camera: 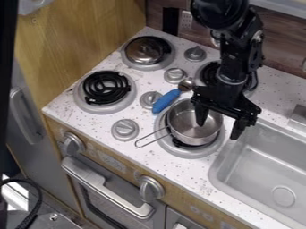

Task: Move the silver pot to the top right burner

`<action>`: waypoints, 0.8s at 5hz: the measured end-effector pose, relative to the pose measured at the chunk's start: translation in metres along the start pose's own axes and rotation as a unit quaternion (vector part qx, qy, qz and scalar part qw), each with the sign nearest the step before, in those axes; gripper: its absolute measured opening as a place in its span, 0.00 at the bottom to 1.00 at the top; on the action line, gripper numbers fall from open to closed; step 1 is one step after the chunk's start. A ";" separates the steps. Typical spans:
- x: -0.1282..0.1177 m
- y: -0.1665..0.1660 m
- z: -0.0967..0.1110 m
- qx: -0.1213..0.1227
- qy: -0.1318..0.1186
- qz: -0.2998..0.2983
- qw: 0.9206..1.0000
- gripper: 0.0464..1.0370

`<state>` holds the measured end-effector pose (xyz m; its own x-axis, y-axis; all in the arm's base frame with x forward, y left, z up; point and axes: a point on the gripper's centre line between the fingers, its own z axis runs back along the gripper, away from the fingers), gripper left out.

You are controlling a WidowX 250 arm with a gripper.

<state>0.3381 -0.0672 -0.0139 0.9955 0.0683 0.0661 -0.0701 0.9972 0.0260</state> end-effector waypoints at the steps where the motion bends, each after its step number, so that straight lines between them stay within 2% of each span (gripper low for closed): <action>1: -0.008 0.002 -0.013 0.006 0.021 0.000 1.000 0.96; 3: 0.001 -0.005 -0.046 0.005 0.038 -0.013 0.999 0.96; 4: 0.002 0.006 -0.058 0.021 0.036 -0.010 0.999 0.96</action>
<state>0.3434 -0.0596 -0.0714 0.9986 0.0526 -0.0070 -0.0521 0.9963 0.0677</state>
